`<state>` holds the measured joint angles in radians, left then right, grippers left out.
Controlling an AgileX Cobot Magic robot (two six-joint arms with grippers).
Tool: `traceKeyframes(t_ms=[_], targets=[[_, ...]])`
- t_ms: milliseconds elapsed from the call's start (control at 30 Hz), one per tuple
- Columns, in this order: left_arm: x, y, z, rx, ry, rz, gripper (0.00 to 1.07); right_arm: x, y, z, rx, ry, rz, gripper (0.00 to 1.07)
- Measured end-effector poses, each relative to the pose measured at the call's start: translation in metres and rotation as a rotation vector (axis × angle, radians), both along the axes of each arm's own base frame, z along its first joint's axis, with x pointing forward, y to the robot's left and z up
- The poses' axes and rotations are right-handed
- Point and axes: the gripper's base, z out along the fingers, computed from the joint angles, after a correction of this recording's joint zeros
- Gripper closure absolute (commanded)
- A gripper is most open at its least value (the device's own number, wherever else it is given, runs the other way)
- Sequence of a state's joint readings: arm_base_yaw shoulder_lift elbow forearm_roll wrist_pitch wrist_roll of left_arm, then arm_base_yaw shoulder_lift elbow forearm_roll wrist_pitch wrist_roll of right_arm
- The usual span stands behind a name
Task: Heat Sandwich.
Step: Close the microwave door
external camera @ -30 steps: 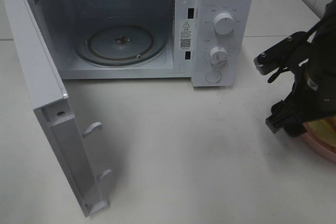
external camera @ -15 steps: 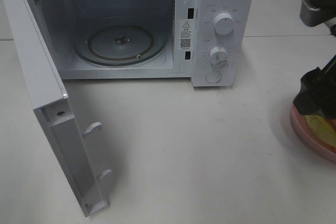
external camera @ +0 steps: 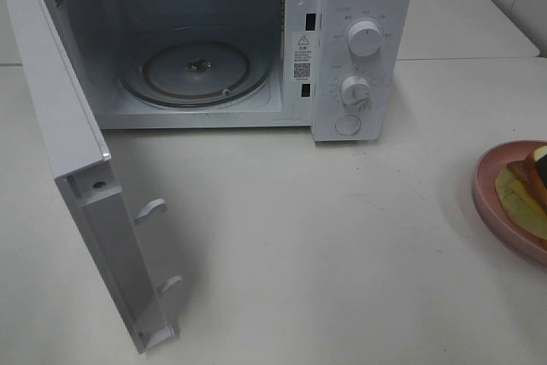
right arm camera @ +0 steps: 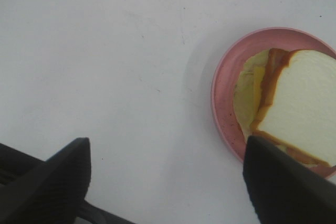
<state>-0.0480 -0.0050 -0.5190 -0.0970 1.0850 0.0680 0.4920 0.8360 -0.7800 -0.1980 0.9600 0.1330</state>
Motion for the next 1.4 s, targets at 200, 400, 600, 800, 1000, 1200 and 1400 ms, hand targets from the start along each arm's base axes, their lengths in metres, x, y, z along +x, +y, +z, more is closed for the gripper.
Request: traceKeyframes(t_ms=[200, 400, 600, 800, 1000, 1200, 1400], targets=[[0.000, 0.000, 0.000, 0.000, 0.000, 0.000, 0.07, -0.027, -0.014, 0.015, 0.065, -0.096, -0.004, 0.31], [0.000, 0.000, 0.000, 0.000, 0.000, 0.000, 0.07, -0.059, -0.027, 0.003, 0.148, -0.139, -0.004, 0.31], [0.000, 0.000, 0.000, 0.000, 0.000, 0.000, 0.07, -0.074, -0.036, -0.013, 0.186, -0.152, -0.084, 0.31], [0.000, 0.000, 0.000, 0.000, 0.000, 0.000, 0.07, -0.097, -0.047, -0.031, 0.185, -0.216, -0.171, 0.31], [0.000, 0.000, 0.000, 0.000, 0.000, 0.000, 0.07, -0.114, -0.051, -0.035, 0.194, -0.301, -0.239, 0.31], [0.000, 0.000, 0.000, 0.000, 0.000, 0.000, 0.07, -0.127, -0.053, -0.037, 0.178, -0.404, -0.269, 0.31], [0.000, 0.000, 0.000, 0.000, 0.000, 0.000, 0.07, -0.135, -0.053, -0.039, 0.164, -0.470, -0.306, 0.31]])
